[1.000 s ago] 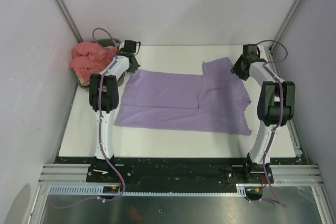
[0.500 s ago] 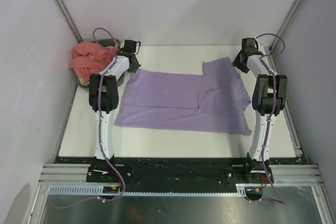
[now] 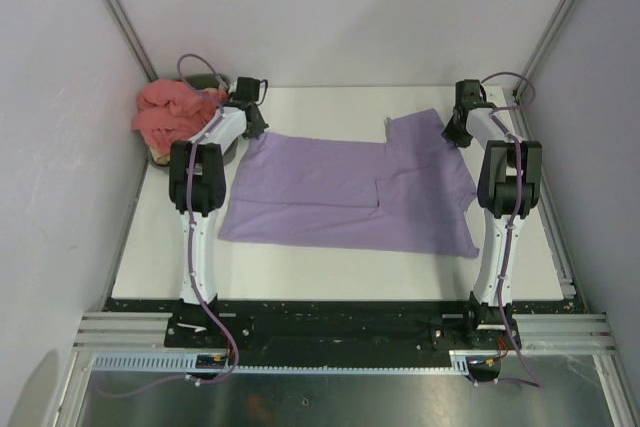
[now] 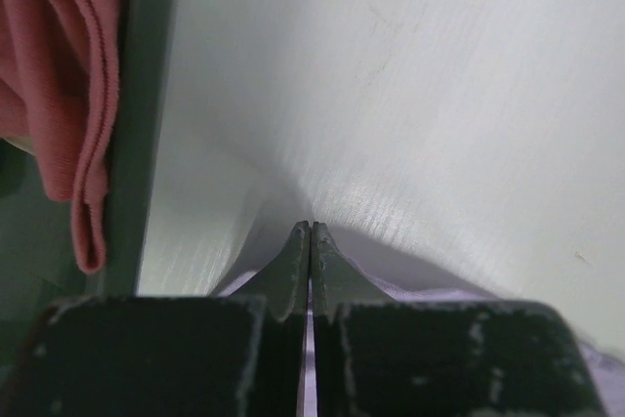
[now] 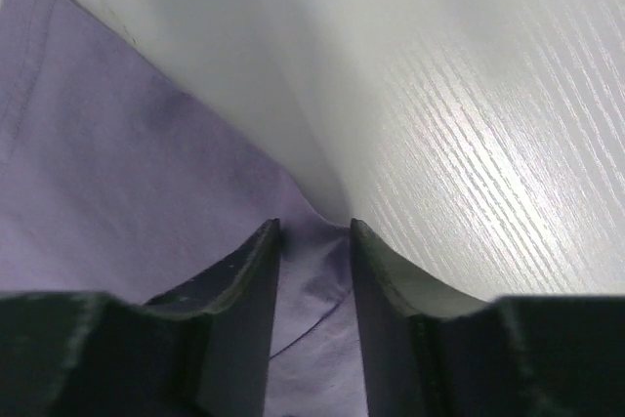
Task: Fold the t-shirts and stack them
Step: Grap the side of the flattened tshirt furthest away from the robot with both arms, then fold the other side of the tshirt into a rectangle
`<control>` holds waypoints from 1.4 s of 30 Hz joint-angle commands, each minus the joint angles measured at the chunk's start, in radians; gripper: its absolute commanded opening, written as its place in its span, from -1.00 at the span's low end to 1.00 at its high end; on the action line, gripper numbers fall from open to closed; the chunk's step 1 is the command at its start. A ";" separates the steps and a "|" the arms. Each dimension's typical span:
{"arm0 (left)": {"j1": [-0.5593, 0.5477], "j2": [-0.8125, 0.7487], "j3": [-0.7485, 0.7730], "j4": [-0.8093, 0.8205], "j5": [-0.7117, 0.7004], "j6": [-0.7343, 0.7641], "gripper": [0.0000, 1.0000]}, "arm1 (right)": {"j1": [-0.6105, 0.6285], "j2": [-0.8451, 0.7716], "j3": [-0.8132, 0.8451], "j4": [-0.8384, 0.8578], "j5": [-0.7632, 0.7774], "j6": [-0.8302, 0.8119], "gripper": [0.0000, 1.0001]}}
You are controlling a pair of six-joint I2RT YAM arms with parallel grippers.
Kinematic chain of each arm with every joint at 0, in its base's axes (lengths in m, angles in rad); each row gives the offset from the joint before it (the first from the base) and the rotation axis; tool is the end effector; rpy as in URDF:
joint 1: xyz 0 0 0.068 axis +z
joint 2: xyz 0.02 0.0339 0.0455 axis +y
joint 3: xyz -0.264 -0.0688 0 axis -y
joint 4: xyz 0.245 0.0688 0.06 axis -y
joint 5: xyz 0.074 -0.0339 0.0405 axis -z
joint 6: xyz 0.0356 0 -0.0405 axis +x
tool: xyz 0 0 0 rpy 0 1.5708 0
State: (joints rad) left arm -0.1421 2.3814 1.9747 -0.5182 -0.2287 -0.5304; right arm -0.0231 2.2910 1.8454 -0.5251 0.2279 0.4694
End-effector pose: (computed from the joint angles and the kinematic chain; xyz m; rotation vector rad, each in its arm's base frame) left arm 0.5213 -0.0664 0.1668 -0.5674 2.3956 -0.0049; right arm 0.5021 -0.0196 0.1708 0.6971 2.4092 -0.1081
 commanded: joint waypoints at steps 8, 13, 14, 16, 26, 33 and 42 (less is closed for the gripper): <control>-0.004 -0.098 -0.004 0.021 -0.030 0.026 -1.00 | 0.005 -0.004 0.050 -0.015 0.024 -0.015 -0.88; -0.001 -0.122 -0.004 0.022 -0.057 0.034 -1.00 | 0.006 -0.056 0.047 -0.026 0.046 -0.013 -1.00; -0.001 -0.127 -0.005 0.022 -0.065 0.036 -1.00 | 0.006 -0.069 0.044 -0.027 0.051 -0.013 -1.00; 0.002 -0.140 -0.010 0.021 -0.077 0.038 -1.00 | 0.006 -0.100 0.034 -0.030 0.061 -0.012 -1.00; 0.005 -0.213 -0.076 0.023 -0.116 0.045 -1.00 | 0.010 -0.289 -0.118 -0.017 0.078 0.013 -1.00; 0.005 -0.304 -0.178 0.021 -0.133 0.052 -1.00 | 0.013 -0.454 -0.299 -0.022 0.081 0.036 -1.00; 0.004 -0.468 -0.423 0.038 -0.143 0.035 -1.00 | 0.009 -0.649 -0.548 -0.033 0.022 0.075 -1.00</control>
State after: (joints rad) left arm -0.1417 2.0258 1.6314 -0.5053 -0.3317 -0.5045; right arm -0.0105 1.7420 1.3655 -0.5598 0.2661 0.5083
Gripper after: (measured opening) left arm 0.005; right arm 0.010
